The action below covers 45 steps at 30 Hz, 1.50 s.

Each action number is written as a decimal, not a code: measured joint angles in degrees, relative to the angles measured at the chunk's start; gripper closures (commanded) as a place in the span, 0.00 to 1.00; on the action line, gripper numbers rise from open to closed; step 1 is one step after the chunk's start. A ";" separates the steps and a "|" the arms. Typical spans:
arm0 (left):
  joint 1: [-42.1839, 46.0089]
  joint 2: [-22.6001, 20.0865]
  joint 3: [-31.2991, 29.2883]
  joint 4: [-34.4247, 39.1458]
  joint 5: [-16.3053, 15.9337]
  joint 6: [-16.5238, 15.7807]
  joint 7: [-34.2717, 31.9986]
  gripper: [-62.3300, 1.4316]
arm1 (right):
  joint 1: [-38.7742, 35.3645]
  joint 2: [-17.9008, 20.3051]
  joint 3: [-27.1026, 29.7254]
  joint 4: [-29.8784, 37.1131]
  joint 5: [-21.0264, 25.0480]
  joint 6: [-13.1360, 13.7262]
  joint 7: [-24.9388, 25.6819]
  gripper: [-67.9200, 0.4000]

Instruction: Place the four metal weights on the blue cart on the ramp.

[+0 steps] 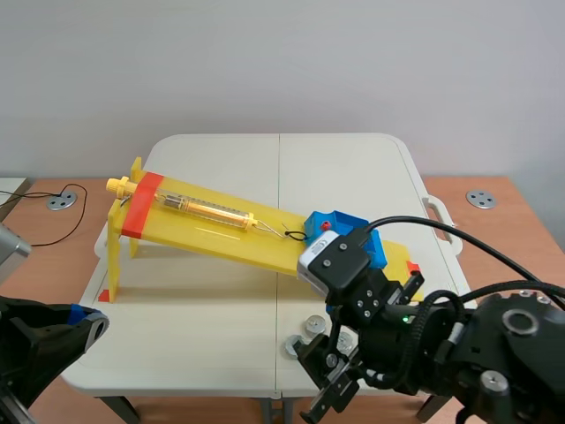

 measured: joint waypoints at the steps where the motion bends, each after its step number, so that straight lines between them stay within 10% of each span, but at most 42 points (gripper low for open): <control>1: 0.00 0.00 0.00 0.00 0.00 0.00 0.00 0.90 | 0.39 -0.17 -0.66 -0.66 -0.46 -0.26 0.15 0.49; 26: 0.00 0.00 0.00 0.00 0.00 0.00 0.00 0.90 | 3.58 -4.39 -7.10 -9.68 -6.71 -7.48 3.17 0.51; 45: 0.00 0.00 0.00 0.00 0.00 0.00 0.02 0.90 | 8.00 -4.74 -9.07 -17.38 -7.02 -7.50 4.76 0.63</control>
